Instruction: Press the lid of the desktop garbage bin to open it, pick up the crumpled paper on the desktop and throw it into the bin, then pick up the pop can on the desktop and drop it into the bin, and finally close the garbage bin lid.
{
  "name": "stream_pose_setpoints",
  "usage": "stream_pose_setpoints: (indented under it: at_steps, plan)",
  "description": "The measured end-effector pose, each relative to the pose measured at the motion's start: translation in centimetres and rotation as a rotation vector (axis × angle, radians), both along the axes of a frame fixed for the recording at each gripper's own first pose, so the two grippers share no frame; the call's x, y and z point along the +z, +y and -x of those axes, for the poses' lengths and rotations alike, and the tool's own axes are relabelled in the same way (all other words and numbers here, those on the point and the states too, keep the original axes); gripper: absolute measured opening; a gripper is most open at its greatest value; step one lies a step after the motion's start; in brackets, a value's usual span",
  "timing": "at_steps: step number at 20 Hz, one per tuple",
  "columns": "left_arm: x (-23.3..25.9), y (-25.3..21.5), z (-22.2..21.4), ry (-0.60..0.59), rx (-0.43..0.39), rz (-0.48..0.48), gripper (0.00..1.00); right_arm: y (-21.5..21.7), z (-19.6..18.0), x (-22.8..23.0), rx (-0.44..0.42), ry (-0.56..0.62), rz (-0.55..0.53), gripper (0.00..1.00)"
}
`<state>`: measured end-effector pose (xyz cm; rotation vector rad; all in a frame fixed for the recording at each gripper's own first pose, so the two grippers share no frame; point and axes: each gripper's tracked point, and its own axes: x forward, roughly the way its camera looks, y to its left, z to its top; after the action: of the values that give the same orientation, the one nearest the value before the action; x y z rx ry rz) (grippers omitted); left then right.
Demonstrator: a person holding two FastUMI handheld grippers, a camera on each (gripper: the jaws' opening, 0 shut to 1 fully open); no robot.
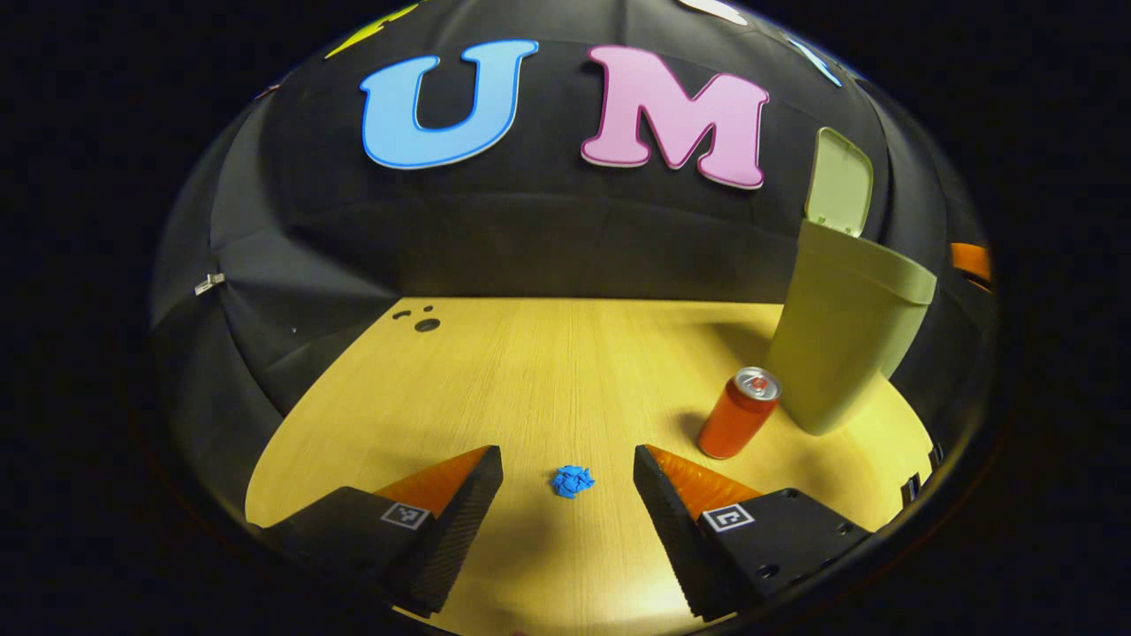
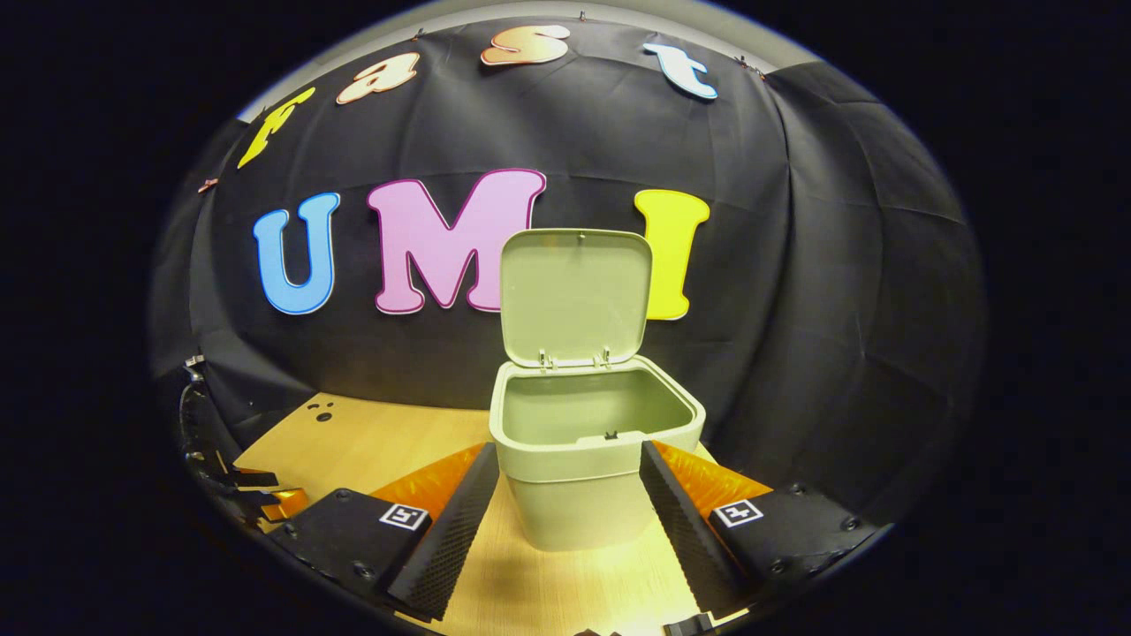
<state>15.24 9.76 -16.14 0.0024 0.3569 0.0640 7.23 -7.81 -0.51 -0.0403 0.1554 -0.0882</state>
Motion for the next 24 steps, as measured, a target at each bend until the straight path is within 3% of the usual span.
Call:
stream_pose_setpoints:
  at_steps: [11, 19, 24]
  plan:
    - [-9.3, -1.0, -5.9, 0.230, -0.008, -0.042, 0.96, 1.1, -0.2, -1.9, 0.023, 0.076, 0.031, 1.00]
    - [-10.6, -2.1, -6.6, 0.238, -0.018, -0.028, 0.86, 2.0, 0.0, -3.2, 0.043, 0.121, 0.042, 0.98]
    - [-10.7, -3.0, -6.7, 0.198, -0.025, -0.030, 0.68, 2.0, 1.2, -3.3, 0.016, 0.125, 0.031, 0.98]
